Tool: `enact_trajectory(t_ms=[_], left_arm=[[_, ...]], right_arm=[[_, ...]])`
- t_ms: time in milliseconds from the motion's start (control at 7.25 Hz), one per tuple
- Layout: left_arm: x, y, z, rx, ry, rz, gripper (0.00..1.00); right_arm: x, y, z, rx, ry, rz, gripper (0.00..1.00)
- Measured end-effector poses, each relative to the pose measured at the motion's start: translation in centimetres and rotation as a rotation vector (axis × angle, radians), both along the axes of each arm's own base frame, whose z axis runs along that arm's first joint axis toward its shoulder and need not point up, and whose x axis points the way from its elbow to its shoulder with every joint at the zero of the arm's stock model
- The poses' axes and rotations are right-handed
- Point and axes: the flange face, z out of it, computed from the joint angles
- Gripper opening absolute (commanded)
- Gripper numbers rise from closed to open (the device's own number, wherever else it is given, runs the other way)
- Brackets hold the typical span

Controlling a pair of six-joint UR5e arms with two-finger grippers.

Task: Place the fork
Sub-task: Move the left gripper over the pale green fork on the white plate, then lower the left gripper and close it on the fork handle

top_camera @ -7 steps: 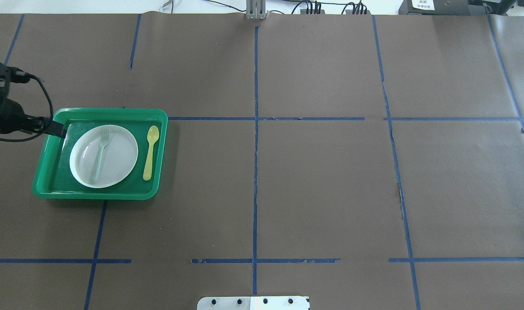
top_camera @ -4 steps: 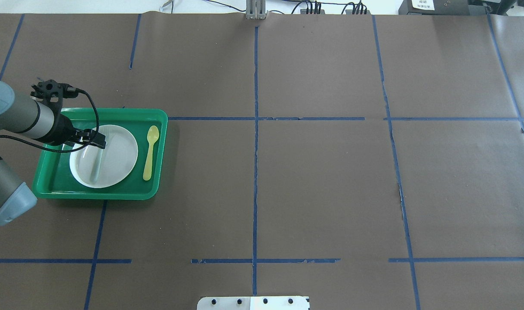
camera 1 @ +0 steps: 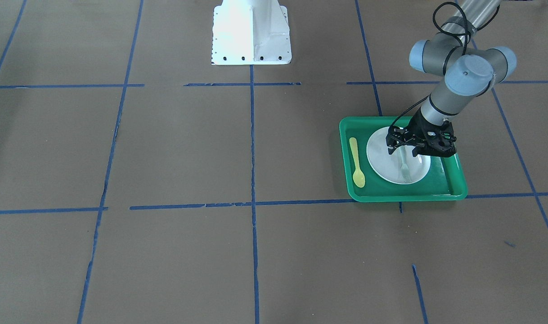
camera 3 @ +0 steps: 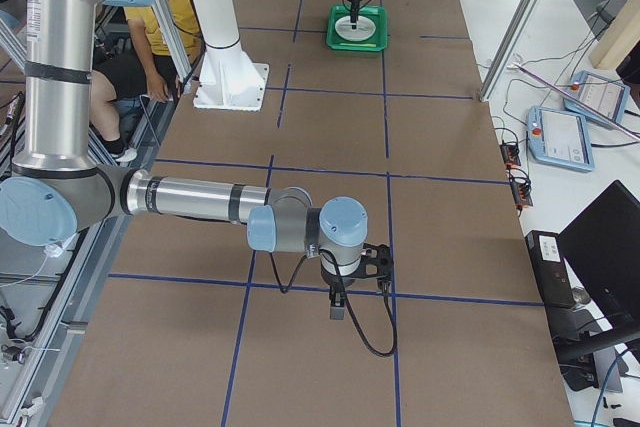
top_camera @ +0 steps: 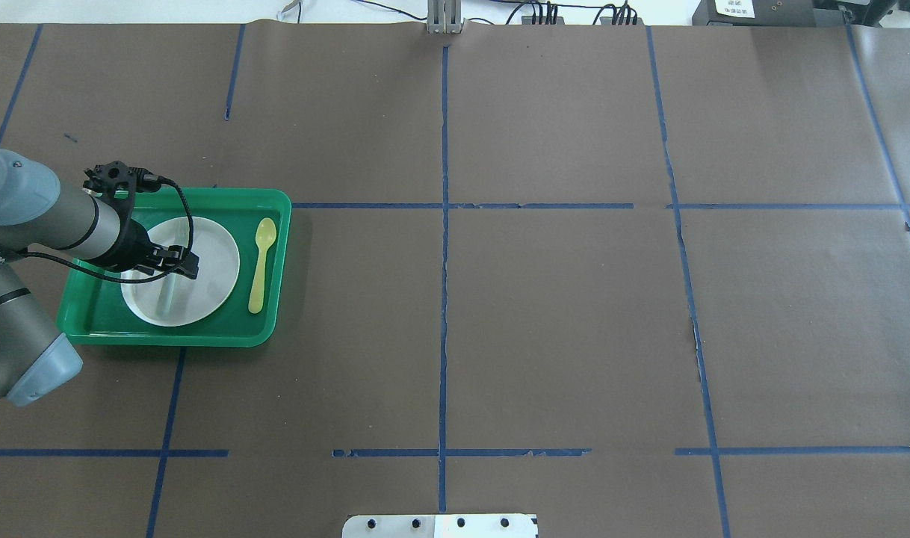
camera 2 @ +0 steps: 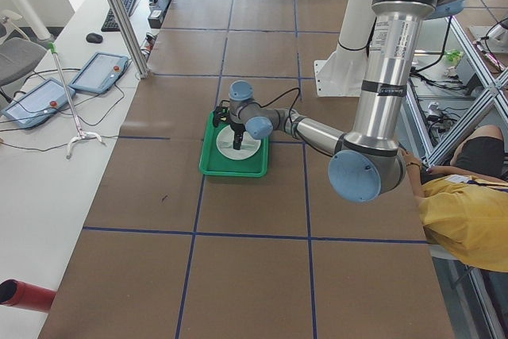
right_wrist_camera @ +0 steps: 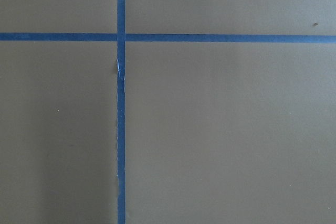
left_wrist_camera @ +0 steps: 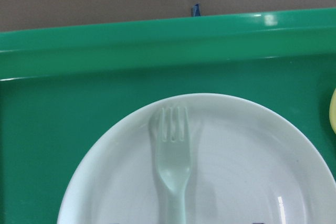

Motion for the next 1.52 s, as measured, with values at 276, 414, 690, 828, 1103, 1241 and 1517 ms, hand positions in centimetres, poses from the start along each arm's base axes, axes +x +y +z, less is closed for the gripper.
enact_trajectory(t_ms=[276, 414, 690, 828, 1103, 1241, 1517], left_arm=[[-0.03, 0.26, 0.46, -0.009, -0.005, 0.004, 0.6], [-0.02, 0.32, 0.53, -0.011, -0.006, 0.005, 0.59], [0.06, 0.35, 0.89, -0.018, -0.011, 0.006, 0.46], [0.09, 0.36, 1.05, -0.021, -0.013, 0.006, 0.39], [0.11, 0.38, 1.07, -0.021, -0.014, 0.007, 0.01], [0.11, 0.38, 1.0, -0.021, -0.014, 0.008, 0.0], [0.09, 0.51, 0.7, -0.042, -0.026, 0.013, 0.0]], right_arm=[[0.0, 0.0, 0.0, 0.0, 0.0, 0.0, 1.0], [0.0, 0.0, 0.0, 0.0, 0.001, 0.0, 1.0], [0.0, 0.0, 0.0, 0.0, 0.0, 0.0, 1.0], [0.0, 0.0, 0.0, 0.0, 0.0, 0.0, 1.0], [0.0, 0.0, 0.0, 0.0, 0.001, 0.0, 1.0], [0.01, 0.0, 0.0, 0.0, 0.001, 0.0, 1.0], [0.0, 0.0, 0.0, 0.001, 0.0, 0.0, 1.0]])
